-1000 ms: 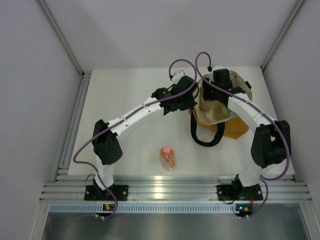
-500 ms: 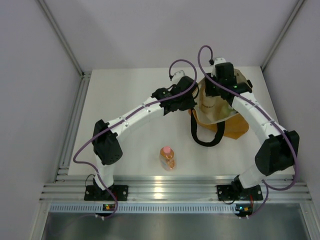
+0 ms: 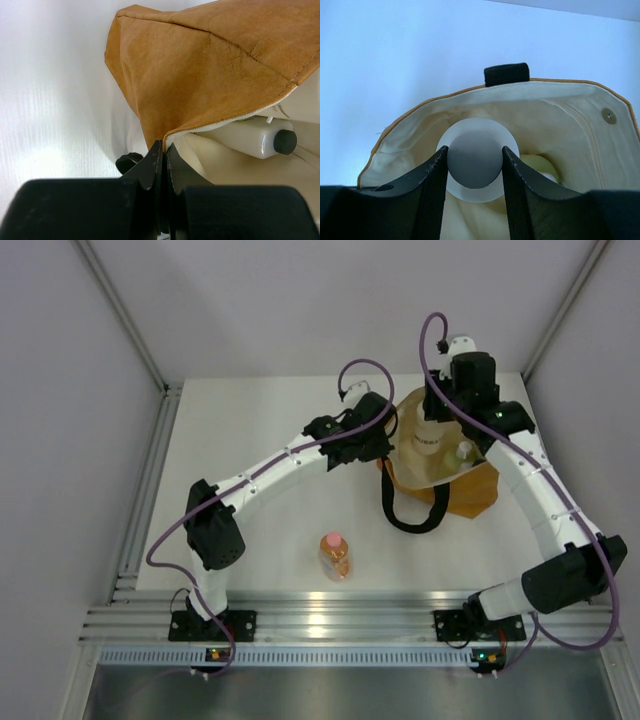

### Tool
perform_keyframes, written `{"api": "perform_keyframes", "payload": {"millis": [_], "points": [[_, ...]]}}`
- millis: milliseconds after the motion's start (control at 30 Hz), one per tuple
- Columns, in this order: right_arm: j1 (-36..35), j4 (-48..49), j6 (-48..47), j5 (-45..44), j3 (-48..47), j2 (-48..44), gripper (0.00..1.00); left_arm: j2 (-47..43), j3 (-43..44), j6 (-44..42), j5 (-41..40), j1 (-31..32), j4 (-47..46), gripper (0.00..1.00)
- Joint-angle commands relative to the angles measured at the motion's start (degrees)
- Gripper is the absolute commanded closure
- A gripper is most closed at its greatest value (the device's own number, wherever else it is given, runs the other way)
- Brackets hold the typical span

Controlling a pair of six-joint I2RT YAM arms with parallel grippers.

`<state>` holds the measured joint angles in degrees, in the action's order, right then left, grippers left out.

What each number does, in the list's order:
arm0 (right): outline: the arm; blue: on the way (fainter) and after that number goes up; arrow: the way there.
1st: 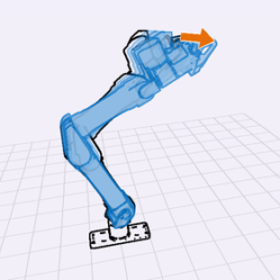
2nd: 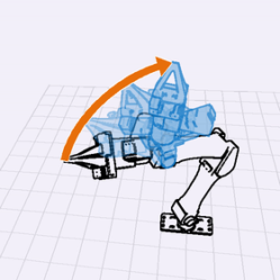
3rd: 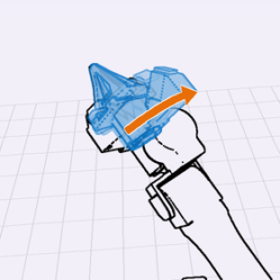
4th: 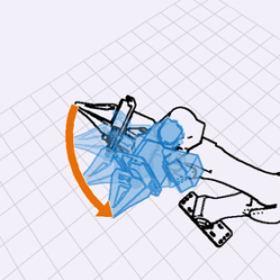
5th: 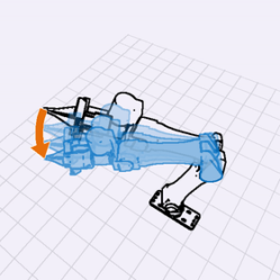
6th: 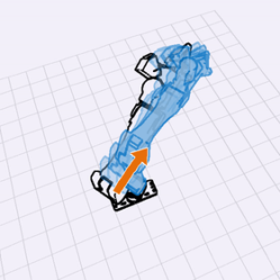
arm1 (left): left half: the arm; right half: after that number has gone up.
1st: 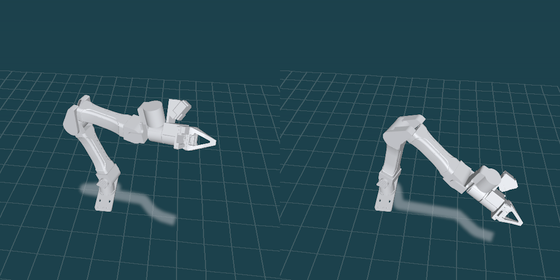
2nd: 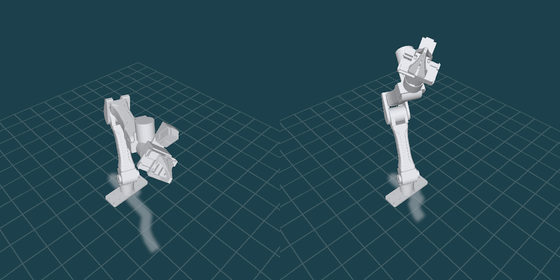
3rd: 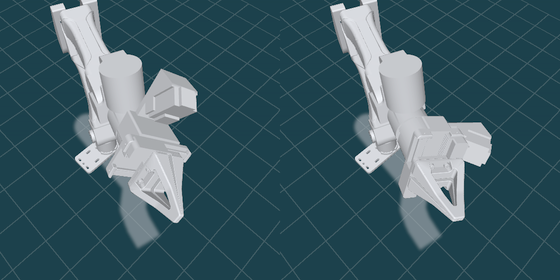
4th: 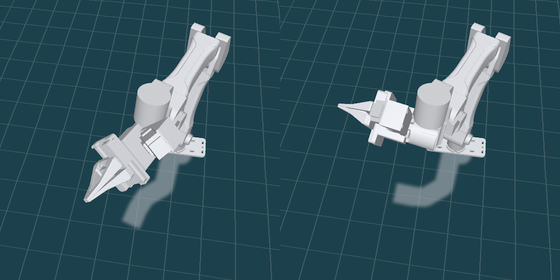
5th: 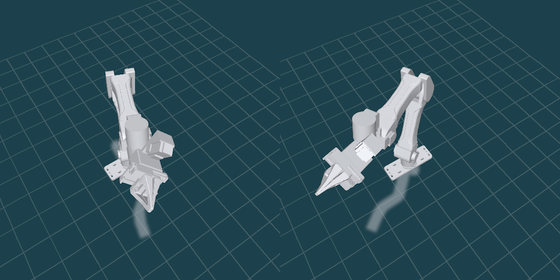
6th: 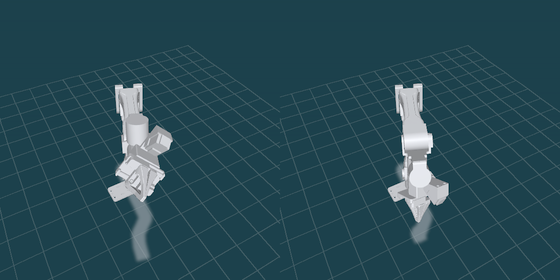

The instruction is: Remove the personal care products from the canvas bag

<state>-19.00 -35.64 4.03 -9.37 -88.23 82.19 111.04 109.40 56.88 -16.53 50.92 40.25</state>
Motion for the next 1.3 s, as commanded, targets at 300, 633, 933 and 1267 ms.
{"api": "perform_keyframes", "payload": {"millis": [300,633,933,1267], "points": [[-1.03,-4.00,-1.31,0.66,-13.45,-6.96,1.00,0.22,3.18,-0.90,-0.08,-0.38,-0.35,1.00],[-1.30,-9.45,-1.75,2.77,-20.75,-7.84,1.00,1.10,3.97,-1.33,0.28,-0.38,-0.26,1.00],[-2.26,-10.07,-2.89,8.75,-23.31,-10.47,1.00,1.54,4.76,-1.51,0.45,-0.55,-0.35,1.00],[-3.85,-9.89,-5.17,19.82,-20.41,-14.87,1.00,1.81,5.29,-1.95,0.71,-0.64,-0.26,1.00]]}}
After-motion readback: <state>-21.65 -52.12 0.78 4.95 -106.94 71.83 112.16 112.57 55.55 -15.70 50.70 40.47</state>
